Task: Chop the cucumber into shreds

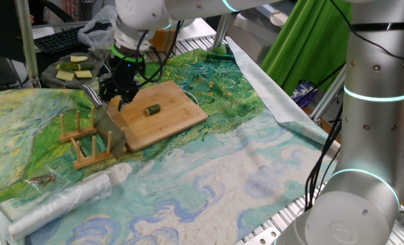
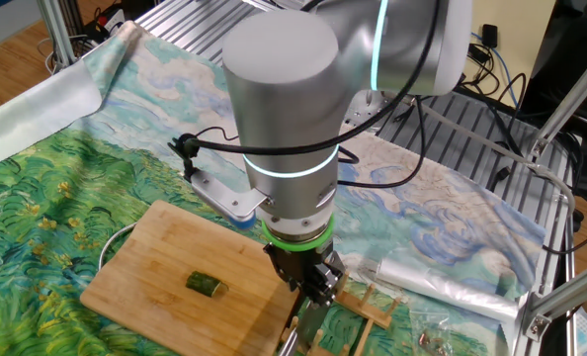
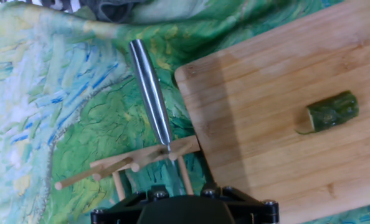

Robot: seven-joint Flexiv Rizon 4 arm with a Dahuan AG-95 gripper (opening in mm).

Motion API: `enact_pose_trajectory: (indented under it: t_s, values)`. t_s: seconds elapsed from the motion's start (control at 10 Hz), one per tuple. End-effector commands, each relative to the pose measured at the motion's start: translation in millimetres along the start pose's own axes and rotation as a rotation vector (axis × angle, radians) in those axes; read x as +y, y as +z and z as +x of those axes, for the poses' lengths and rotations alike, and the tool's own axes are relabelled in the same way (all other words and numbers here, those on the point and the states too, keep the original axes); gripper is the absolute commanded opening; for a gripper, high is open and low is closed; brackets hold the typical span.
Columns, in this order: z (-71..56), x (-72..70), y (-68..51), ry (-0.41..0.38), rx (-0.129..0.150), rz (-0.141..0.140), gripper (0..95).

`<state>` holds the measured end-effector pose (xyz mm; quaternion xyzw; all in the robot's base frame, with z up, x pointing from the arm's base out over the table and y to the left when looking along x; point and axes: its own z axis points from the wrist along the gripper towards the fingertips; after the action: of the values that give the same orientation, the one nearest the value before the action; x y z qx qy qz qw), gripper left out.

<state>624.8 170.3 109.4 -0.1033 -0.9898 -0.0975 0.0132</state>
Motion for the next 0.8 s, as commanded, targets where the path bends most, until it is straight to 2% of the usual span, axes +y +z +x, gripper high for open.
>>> enact_pose_trajectory:
  t_s: [0.1, 0.3, 0.6, 0.8]
  values:
    - [0.5, 0.3, -0.1, 0.037, 0.0, 0.0, 38.0]
    - [0.5, 0.3, -0.1, 0.045, 0.003, 0.0, 38.0]
    - [0.5, 0.3, -0.1, -0.001, 0.036, 0.004, 38.0]
    - [0.5, 0.3, -0.1, -0.014, 0.042, -0.001, 38.0]
